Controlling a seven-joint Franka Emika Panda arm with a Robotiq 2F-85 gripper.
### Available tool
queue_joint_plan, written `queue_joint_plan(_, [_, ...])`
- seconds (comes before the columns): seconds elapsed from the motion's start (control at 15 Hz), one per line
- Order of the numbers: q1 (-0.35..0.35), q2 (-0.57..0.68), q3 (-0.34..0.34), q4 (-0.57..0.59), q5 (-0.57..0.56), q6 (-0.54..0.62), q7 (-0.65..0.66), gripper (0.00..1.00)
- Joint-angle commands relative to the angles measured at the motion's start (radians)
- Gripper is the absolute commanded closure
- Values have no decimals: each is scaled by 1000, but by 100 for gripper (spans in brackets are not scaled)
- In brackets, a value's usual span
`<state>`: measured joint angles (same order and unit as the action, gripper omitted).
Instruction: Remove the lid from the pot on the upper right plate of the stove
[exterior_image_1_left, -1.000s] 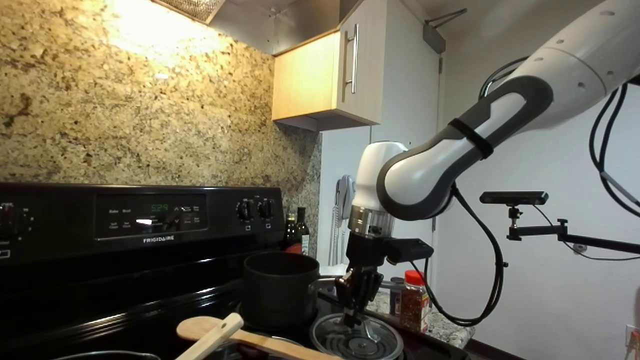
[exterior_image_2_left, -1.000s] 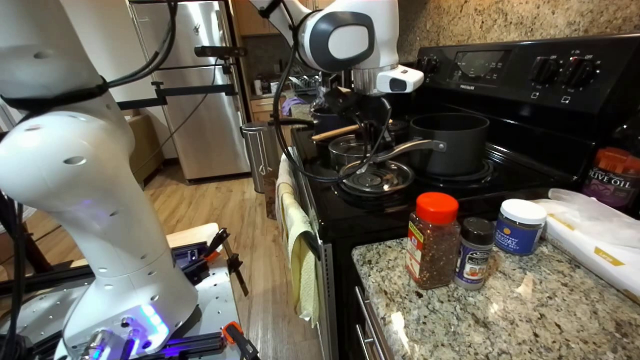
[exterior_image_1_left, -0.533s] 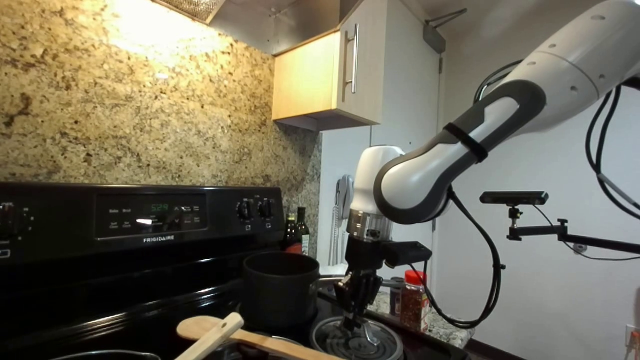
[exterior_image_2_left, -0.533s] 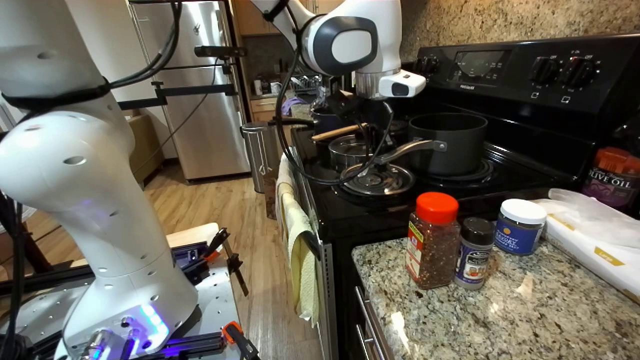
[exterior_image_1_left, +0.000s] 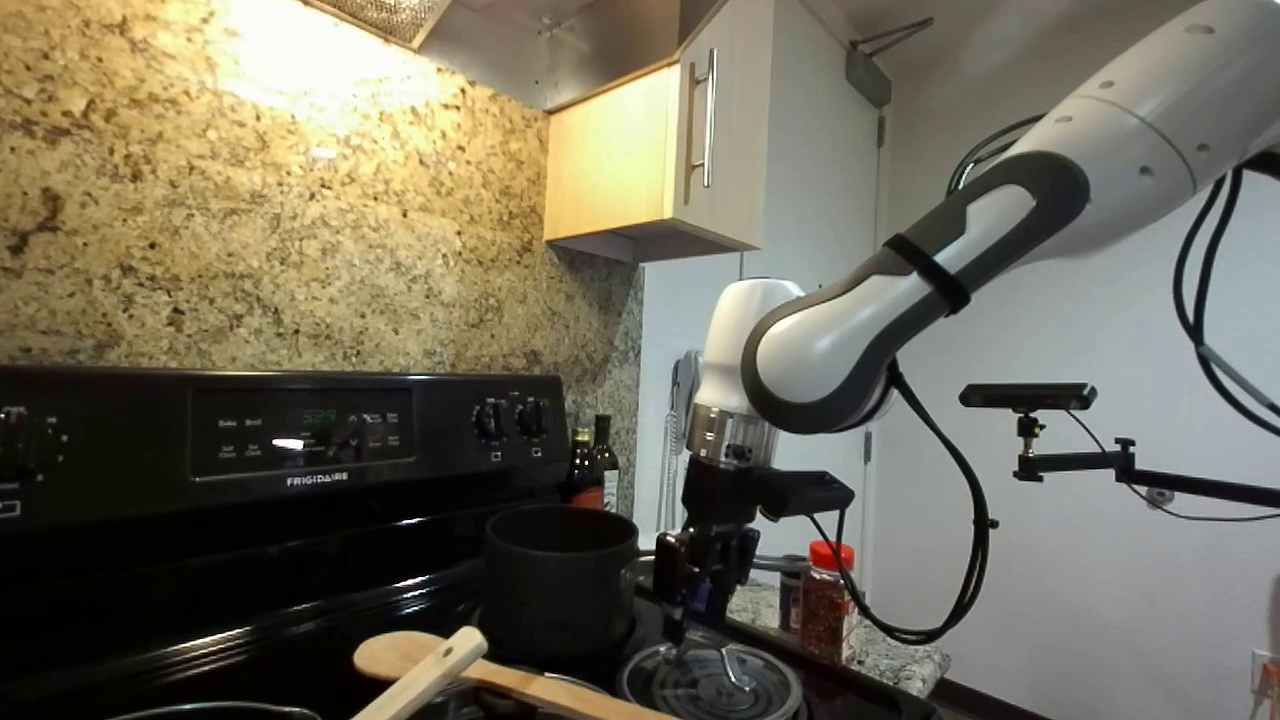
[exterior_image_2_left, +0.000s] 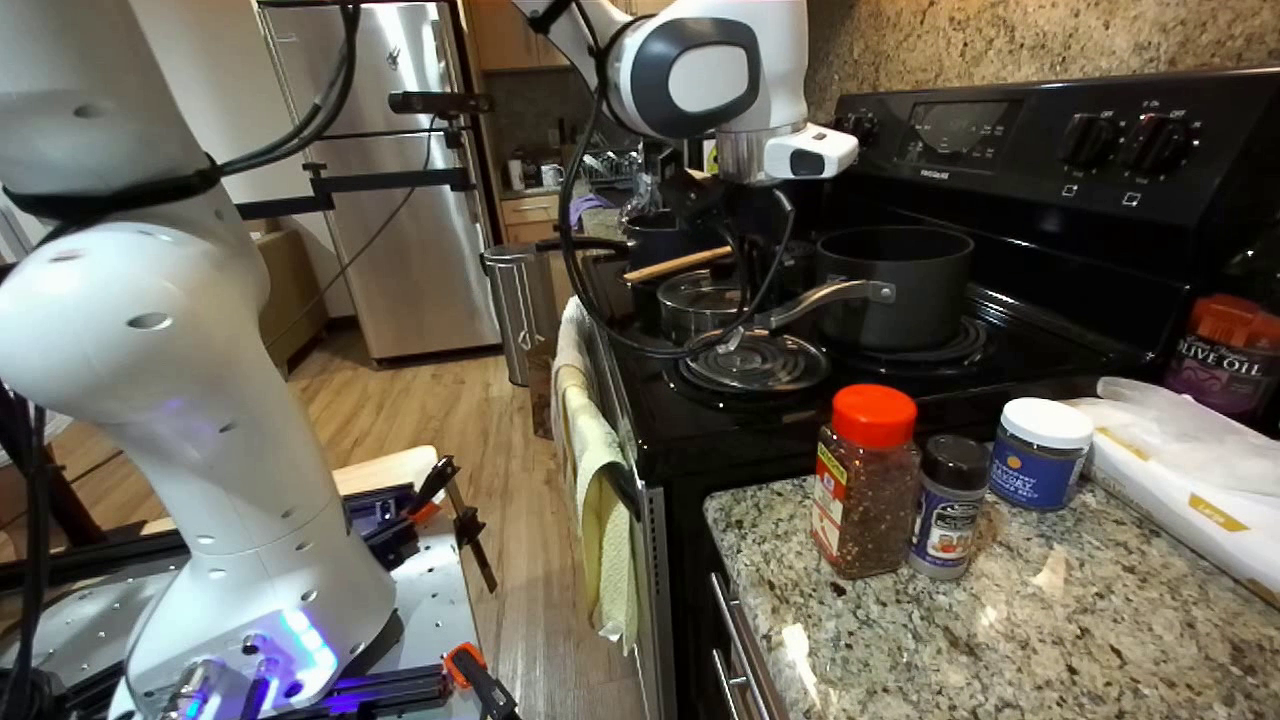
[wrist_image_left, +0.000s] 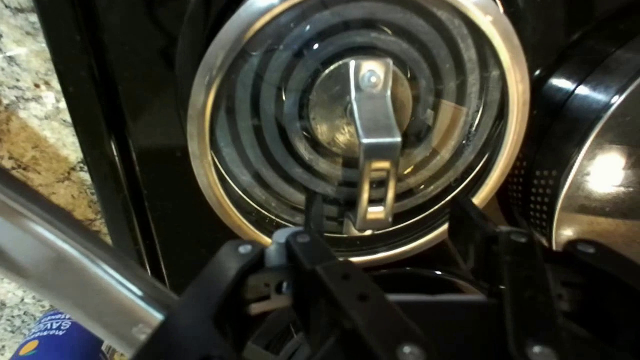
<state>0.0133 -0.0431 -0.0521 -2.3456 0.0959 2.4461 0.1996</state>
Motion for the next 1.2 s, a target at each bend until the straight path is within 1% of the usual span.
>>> queue_joint_plan(0.0, [-9,-44,19,3,2,-23,8,4])
queue_joint_plan(0.07, [-7,-59,23,3,0,-27,7,0])
queue_joint_plan(0.27, [0,-107,39,0,-8,-20,-2,0])
queue_joint_plan(0.53, [5,-190,66,-10,-24,-52,-5,0])
queue_joint_plan(0.67, [0,-236,76,-4,-30,-119,7,0])
queue_joint_plan(0.73, [-12,-259,87,1,-65,-161,43,0])
queue_joint_plan(1.0, [-28,-339,109,48,-130,-363,108,0])
queue_joint_plan(1.13, [-21,-355,109,82,-123,-443,100,0])
